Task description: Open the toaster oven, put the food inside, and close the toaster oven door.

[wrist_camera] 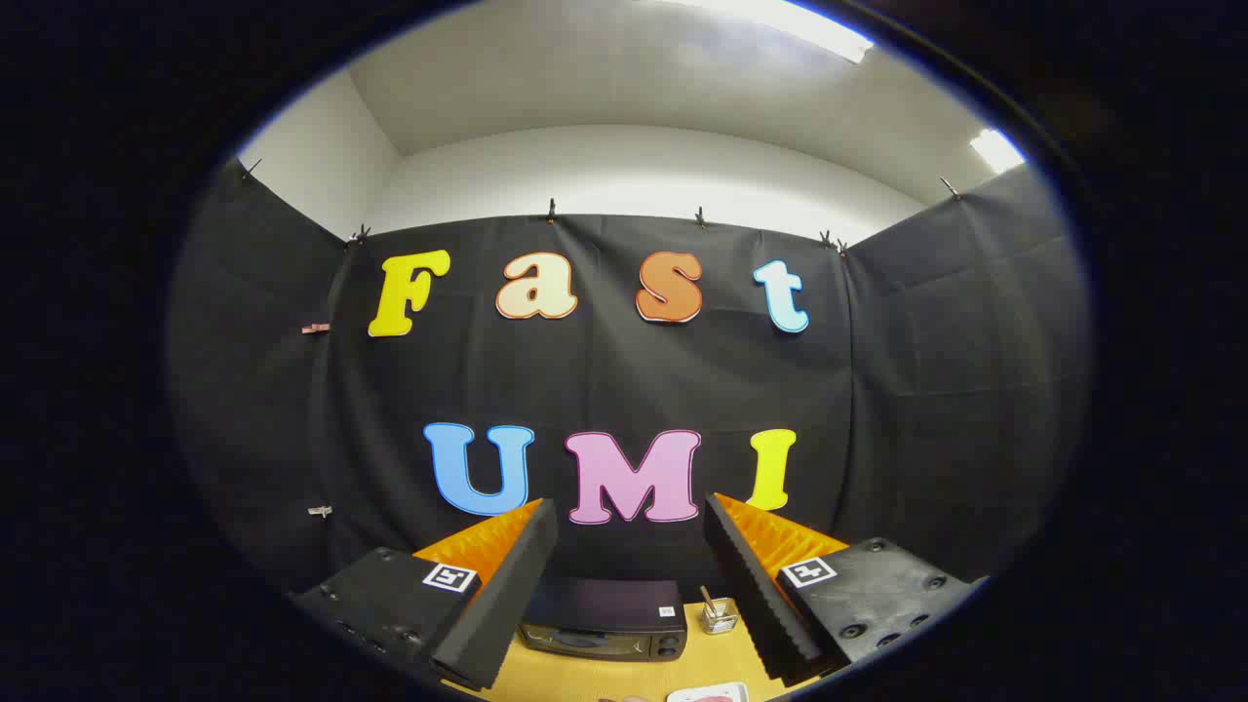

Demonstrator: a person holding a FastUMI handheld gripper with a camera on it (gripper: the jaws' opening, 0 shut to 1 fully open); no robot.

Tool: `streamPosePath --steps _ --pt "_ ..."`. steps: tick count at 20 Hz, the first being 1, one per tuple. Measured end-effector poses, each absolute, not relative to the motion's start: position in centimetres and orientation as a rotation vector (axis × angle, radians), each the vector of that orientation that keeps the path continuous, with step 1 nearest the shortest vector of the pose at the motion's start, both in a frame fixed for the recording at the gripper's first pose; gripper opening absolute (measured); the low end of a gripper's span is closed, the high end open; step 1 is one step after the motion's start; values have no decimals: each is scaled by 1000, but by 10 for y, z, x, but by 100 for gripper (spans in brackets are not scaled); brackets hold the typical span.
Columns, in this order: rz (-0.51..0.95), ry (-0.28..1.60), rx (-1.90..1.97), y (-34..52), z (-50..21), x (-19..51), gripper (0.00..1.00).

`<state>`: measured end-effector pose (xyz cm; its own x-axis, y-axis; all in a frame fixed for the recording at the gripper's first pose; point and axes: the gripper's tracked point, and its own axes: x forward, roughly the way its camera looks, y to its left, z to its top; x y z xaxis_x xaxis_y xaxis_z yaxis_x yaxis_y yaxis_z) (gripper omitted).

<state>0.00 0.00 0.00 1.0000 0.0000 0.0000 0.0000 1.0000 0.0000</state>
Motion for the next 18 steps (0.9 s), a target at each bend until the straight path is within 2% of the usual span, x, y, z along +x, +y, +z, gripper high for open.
streamPosePath --steps 18 --pt "-24 -3 -1 -10 6 -11 97"
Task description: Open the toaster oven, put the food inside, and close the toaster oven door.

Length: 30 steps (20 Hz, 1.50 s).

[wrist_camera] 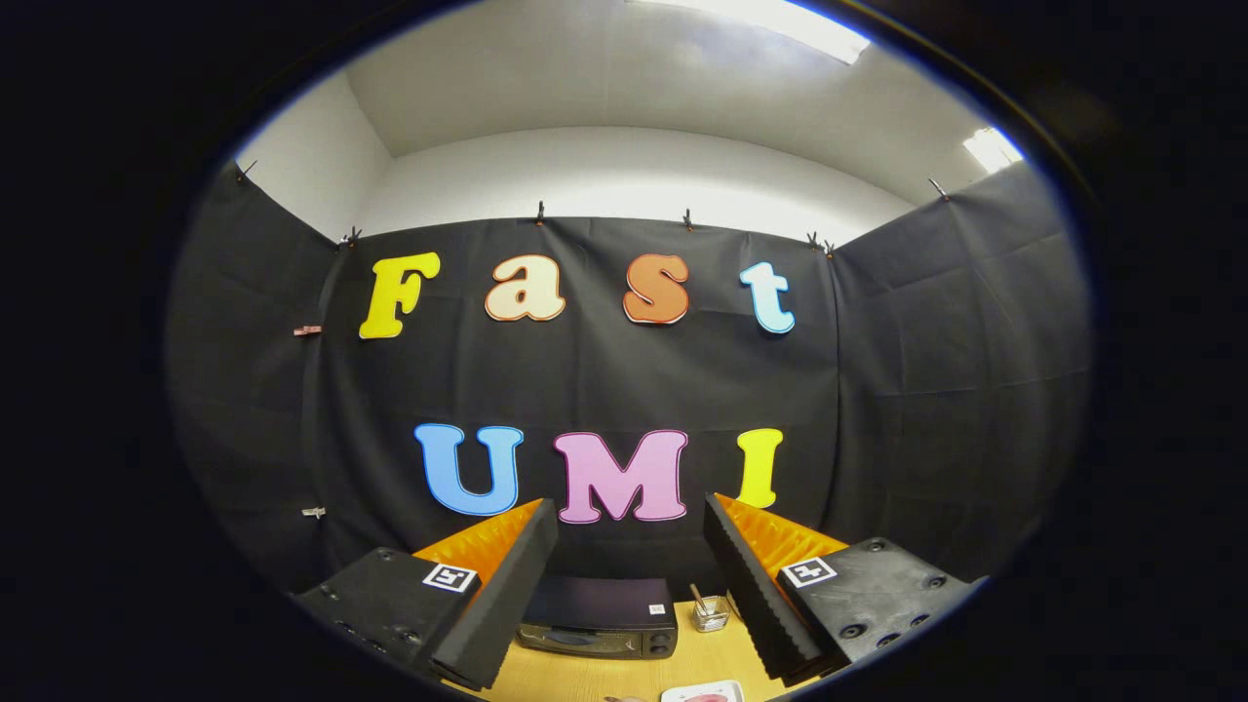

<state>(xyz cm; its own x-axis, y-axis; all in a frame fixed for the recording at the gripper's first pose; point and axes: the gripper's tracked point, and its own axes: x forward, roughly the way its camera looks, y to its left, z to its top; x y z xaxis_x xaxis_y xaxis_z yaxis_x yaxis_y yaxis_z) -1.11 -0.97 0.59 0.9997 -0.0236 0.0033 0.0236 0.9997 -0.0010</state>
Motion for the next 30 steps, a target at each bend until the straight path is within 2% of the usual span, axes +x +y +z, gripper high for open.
streamPosePath --steps 11,18,27,30 --pt "21 30 -1 8 -11 5 97" --pt "97 55 22 40 -38 50 97" --pt "207 186 105 86 -159 122 98" --pt "199 242 136 90 -215 137 98"
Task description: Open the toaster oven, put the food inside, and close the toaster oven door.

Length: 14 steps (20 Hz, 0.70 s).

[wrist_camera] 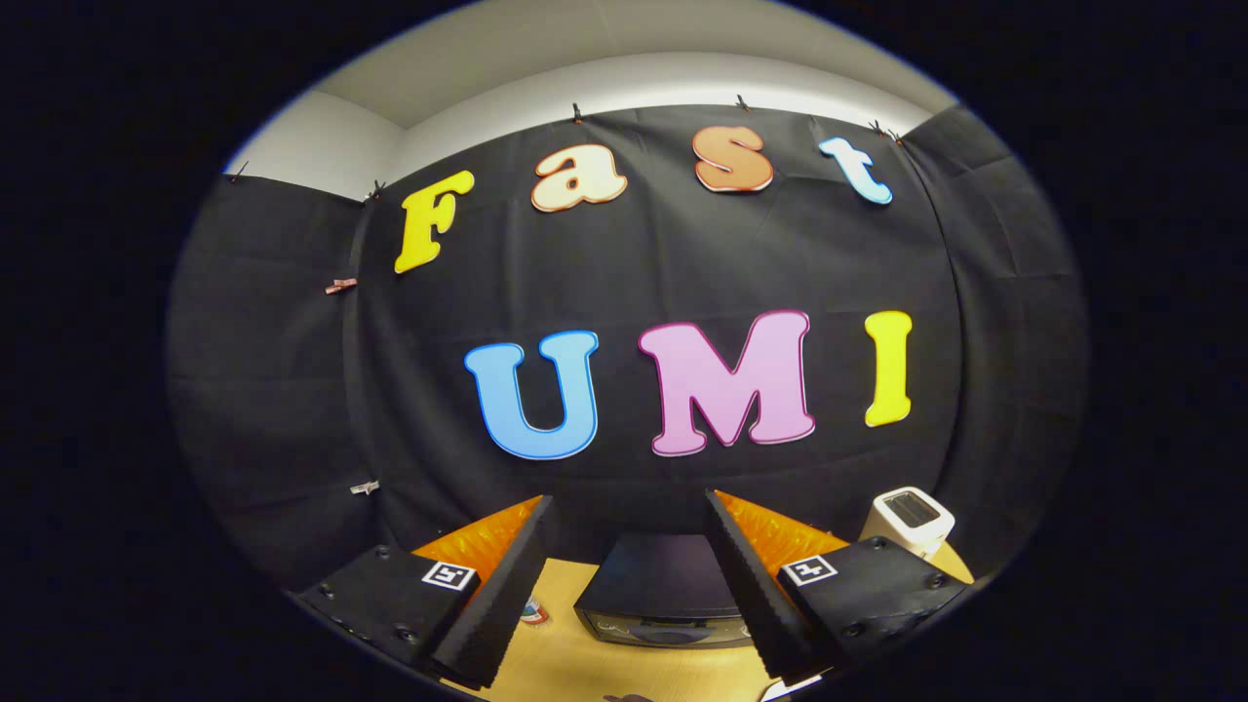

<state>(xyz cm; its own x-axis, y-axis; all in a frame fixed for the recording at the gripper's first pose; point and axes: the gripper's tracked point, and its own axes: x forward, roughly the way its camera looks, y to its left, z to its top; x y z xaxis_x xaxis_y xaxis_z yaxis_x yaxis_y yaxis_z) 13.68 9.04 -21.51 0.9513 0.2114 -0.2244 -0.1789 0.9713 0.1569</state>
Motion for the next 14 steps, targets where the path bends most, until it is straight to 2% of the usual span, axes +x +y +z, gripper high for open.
streamPosePath --steps 7,14 --pt "129 326 96 81 -345 143 98" --pt "87 406 95 87 -425 153 98"
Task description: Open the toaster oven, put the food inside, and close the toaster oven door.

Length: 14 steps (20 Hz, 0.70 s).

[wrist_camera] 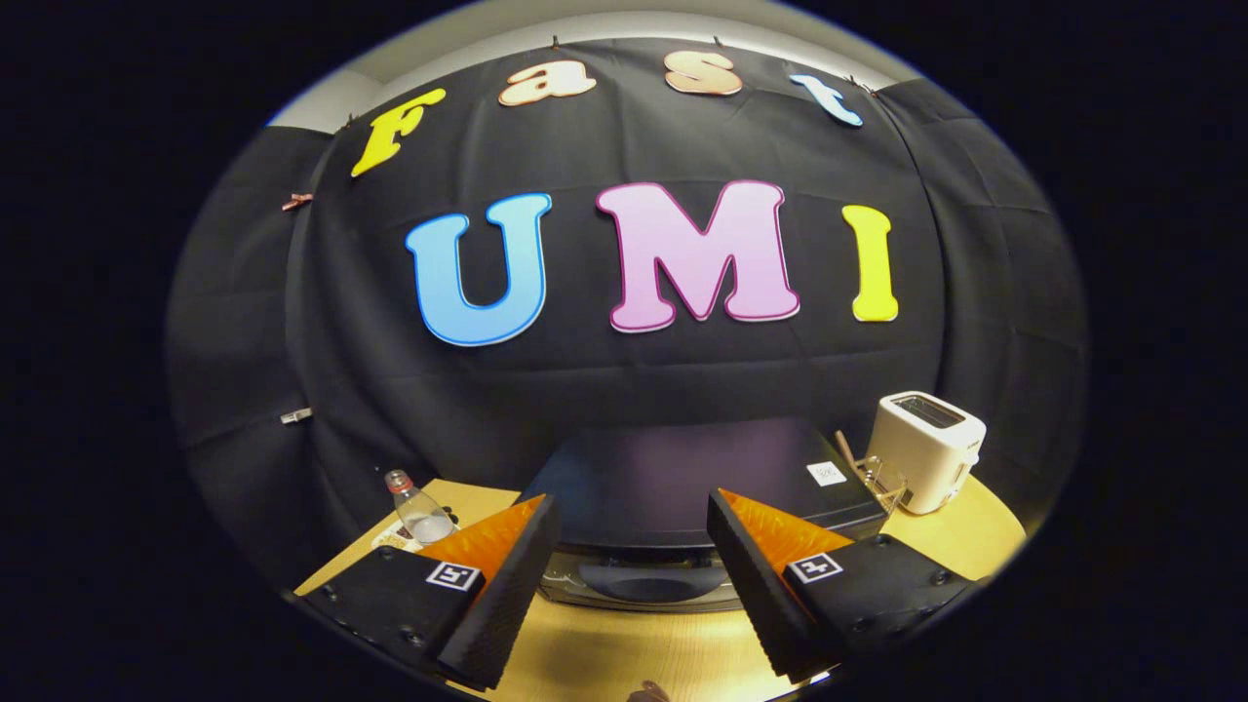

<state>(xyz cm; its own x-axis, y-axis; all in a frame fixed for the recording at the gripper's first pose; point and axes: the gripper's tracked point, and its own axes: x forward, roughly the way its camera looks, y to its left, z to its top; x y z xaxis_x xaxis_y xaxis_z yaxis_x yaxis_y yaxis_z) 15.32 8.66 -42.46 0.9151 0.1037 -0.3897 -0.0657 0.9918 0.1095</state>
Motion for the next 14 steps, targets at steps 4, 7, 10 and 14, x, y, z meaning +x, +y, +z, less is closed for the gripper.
streamPosePath --steps 4,7,10,14 --pt "65 429 109 88 -457 155 98" --pt "38 494 105 81 -487 154 98" --pt "4 466 63 70 -488 159 96" --pt "-6 482 29 68 -493 152 97"
